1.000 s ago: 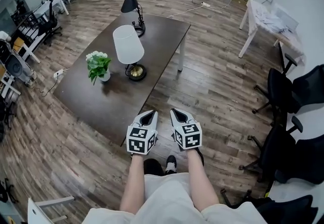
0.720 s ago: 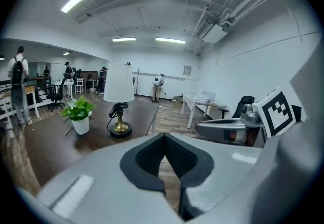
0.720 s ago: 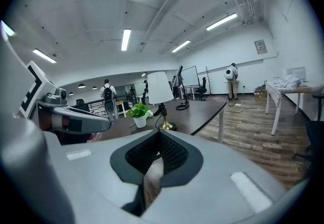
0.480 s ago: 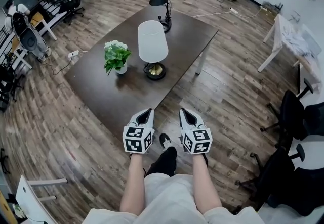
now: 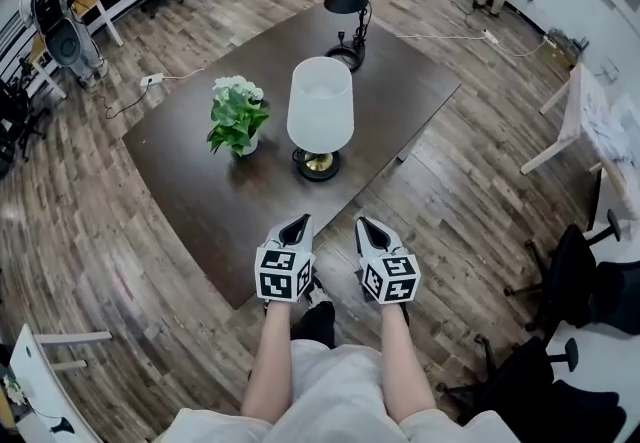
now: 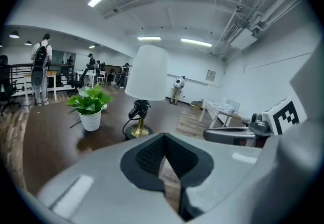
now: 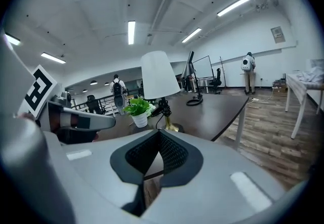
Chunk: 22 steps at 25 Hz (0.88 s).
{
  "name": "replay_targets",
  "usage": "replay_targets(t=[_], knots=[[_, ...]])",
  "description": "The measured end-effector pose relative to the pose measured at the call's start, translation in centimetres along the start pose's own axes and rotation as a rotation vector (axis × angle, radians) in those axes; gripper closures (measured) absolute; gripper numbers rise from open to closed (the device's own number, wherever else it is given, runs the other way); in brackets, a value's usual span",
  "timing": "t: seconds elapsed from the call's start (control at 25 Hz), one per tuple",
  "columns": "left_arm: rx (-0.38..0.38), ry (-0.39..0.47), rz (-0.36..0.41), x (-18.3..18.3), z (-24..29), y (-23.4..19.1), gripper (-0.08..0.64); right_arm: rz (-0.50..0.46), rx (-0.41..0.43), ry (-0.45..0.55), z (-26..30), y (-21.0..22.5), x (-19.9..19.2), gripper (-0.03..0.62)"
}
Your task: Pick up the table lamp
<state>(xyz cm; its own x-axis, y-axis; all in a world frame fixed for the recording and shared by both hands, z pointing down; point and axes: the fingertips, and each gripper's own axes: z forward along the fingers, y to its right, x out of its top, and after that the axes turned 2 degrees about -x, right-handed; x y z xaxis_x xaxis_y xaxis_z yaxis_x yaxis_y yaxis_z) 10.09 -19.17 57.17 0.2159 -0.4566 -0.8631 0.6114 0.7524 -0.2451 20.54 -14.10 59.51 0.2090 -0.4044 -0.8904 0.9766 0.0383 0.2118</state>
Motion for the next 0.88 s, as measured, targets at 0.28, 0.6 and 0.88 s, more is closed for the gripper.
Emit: replay_targets(t=[0.28, 0.6, 0.88], knots=[[0.035, 0.001, -0.058, 1.9, 4.6, -3.8, 0.558, -0.112, 0.079, -0.017, 7.8, 1.3, 2.8, 0.565], [0.052, -0.035, -0.074, 2.1, 5.8, -4.8, 0.558, -0.176, 0.123, -0.050, 14.0, 2.0, 3.8, 0.565], [0.058, -0.071, -0.039, 2.5, 7.2, -4.4, 0.558, -0.186, 0.172, -0.103, 18.8, 2.2, 1.6, 0.565]])
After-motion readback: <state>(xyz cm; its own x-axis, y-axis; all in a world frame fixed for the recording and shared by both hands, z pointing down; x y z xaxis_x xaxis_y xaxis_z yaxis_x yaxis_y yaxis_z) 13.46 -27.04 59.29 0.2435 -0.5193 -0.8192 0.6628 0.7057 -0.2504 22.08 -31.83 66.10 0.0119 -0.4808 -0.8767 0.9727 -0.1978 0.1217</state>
